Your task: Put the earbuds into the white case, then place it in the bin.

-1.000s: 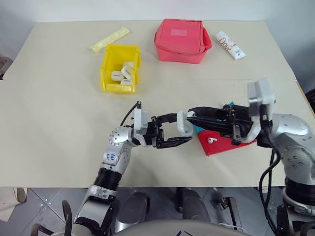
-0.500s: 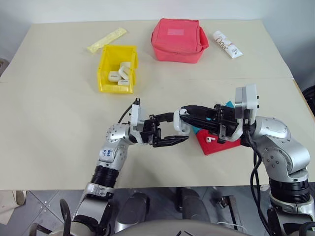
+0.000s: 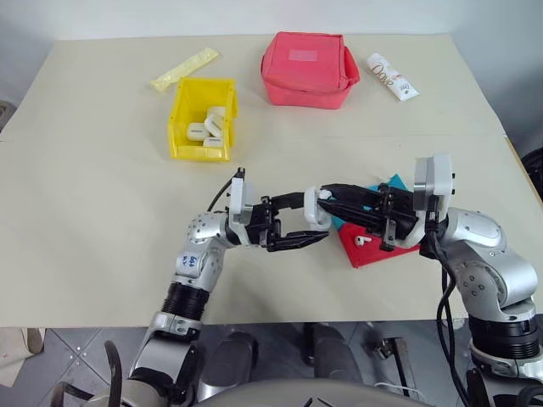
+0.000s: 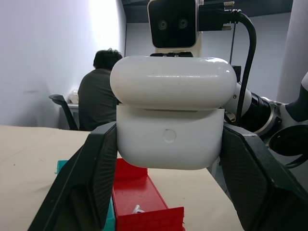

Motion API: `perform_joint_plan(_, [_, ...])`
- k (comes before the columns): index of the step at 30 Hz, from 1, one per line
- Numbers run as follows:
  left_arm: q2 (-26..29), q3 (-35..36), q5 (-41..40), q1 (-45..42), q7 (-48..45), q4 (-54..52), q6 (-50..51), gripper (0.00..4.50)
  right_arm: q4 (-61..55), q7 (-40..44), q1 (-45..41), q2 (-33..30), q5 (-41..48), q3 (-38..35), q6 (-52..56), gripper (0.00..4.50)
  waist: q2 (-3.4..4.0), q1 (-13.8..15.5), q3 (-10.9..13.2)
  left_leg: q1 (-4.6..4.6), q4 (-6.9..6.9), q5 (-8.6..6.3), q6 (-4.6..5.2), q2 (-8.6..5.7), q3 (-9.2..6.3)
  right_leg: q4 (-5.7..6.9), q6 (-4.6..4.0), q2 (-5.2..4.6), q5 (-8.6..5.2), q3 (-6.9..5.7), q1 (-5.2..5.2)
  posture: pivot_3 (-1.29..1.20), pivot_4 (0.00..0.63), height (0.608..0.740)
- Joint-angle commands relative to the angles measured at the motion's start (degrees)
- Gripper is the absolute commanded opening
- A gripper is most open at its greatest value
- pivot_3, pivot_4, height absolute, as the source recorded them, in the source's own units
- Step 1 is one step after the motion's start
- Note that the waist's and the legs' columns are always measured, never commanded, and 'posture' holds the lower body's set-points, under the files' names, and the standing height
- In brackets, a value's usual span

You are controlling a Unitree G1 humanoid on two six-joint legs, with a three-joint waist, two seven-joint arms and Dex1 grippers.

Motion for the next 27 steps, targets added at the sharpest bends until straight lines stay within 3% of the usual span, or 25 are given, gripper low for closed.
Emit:
perform_joint_plan(1, [-0.9,4.4,-2.5,-3.3,1.2,-0.7,-3.5,2.78,-1.0,1.9,1.3,-1.9,0.2,2.0,2.0,0.51,0.0,0.0,0.0,0.0,0.0,0.0,0.0,0.0,0.0,0.0,0.0,0.0,0.0,0.0,0.0,0.0,0.15,0.74])
perform_joint_plan(14, [-0.3,4.2,-1.6,-4.5,-0.7,2.8,-6.2,2.78,-2.9,1.8,-1.2,-5.8,0.1,3.6,4.1,0.51,-0.01,0.0,0.0,-0.01,0.0,0.0,0.0,0.0,0.0,-0.04,0.0,0.0,0.0,0.0,0.0,0.0,0.15,0.74])
perform_joint_plan(26, [-0.5,4.3,-0.1,-4.2,-1.7,4.1,-7.3,2.78,-3.9,0.8,-3.9,-6.6,0.6,2.2,5.0,4.43,-0.02,0.2,0.0,-0.02,0.0,0.0,0.01,-0.01,-0.01,-0.04,0.01,-0.02,0.0,-0.01,0.0,0.0,0.15,0.74])
perform_joint_plan(27, [-0.5,4.3,-0.1,-4.1,-1.8,4.1,-7.3,2.78,-3.9,0.8,-4.0,-6.7,0.6,2.0,5.1,4.47,-0.02,0.2,0.0,-0.02,0.0,0.0,0.01,-0.01,-0.01,-0.05,0.01,-0.02,0.0,-0.01,0.0,0.0,0.15,0.74])
